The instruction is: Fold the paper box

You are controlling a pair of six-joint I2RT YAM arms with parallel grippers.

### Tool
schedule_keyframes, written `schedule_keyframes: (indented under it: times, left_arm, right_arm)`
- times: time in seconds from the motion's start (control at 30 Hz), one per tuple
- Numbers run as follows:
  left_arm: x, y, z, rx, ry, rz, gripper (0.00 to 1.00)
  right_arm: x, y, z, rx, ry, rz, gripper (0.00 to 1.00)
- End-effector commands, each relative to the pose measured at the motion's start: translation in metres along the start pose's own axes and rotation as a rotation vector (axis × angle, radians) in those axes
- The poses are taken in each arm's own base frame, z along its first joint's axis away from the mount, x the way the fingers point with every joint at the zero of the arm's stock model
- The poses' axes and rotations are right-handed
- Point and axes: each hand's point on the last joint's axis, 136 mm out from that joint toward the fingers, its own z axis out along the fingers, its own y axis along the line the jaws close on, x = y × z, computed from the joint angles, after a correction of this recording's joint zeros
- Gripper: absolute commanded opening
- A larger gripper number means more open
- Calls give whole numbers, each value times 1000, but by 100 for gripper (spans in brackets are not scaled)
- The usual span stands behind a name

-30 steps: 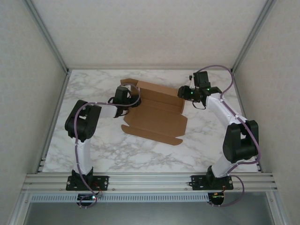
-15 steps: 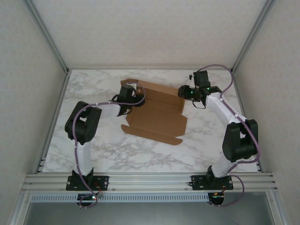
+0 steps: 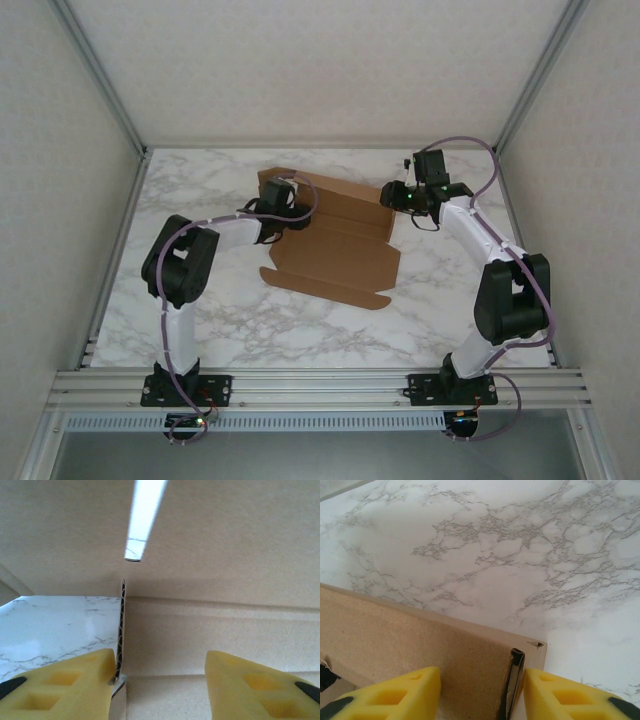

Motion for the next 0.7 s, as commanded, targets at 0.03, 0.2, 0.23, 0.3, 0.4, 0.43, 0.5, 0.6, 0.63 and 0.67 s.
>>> schedule_keyframes:
  times: [0.03, 0.2, 0.23, 0.3, 0.4, 0.43, 0.5, 0.6, 0.63, 0.67]
  left_arm:
    - [-6, -24, -3, 31, 3, 100, 51]
    - [-7, -25, -1, 30, 7, 109, 51]
    - [-8, -23, -1, 17, 2, 114, 51]
    - [-12, -17, -2, -16, -7, 125, 51]
    - [-18, -11, -5, -40, -18, 129, 51]
    - [-20, -11, -5, -41, -19, 129, 51]
    - [-22, -12, -6, -35, -20, 131, 51]
    - [-21, -17, -5, -8, -15, 124, 51]
    - [-19, -19, -5, 4, -11, 117, 51]
    - [-16, -20, -4, 16, -9, 108, 51]
  right_arm:
    - [33, -2, 14, 8, 135, -10, 46]
    - [35, -2, 16, 6, 144, -10, 46]
    - [35, -2, 15, 5, 145, -12, 46]
    - [35, -2, 16, 7, 147, -10, 46]
    - [36, -3, 17, 8, 149, -10, 46]
    - [37, -3, 17, 8, 150, -10, 46]
    - [38, -3, 18, 8, 152, -8, 46]
    - [38, -3, 17, 8, 152, -8, 46]
    - [38, -3, 18, 8, 153, -9, 46]
    - [38, -3, 18, 8, 153, -8, 46]
